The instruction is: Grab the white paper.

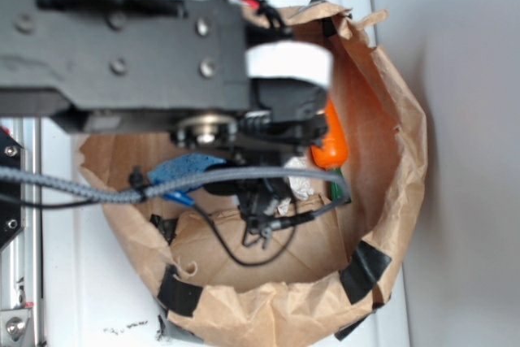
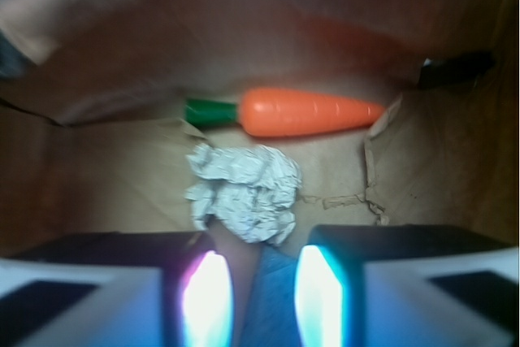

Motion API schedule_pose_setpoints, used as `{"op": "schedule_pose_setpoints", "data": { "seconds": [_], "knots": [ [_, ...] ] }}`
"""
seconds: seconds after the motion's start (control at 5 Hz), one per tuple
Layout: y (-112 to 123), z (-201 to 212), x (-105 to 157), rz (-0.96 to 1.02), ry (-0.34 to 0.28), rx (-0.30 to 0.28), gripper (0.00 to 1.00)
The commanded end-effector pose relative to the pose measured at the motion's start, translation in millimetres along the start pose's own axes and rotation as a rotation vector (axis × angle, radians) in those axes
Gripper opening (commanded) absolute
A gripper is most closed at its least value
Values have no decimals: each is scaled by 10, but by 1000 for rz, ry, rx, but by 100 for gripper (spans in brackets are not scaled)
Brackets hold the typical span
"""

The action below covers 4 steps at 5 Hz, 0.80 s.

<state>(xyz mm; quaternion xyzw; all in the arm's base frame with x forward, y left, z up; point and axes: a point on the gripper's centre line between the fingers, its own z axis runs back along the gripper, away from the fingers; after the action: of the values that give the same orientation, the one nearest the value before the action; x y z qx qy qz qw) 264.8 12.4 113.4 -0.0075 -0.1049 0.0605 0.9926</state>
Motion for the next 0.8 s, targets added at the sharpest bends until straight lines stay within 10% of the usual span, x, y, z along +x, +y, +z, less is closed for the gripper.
{"op": "schedule_pose_setpoints", "data": {
  "seconds": [0.0,0.6],
  "knots": [
    [27,-240,96,-38,7,-1,100],
    [-71,-617,19,-56,-18,25,100]
  ]
}}
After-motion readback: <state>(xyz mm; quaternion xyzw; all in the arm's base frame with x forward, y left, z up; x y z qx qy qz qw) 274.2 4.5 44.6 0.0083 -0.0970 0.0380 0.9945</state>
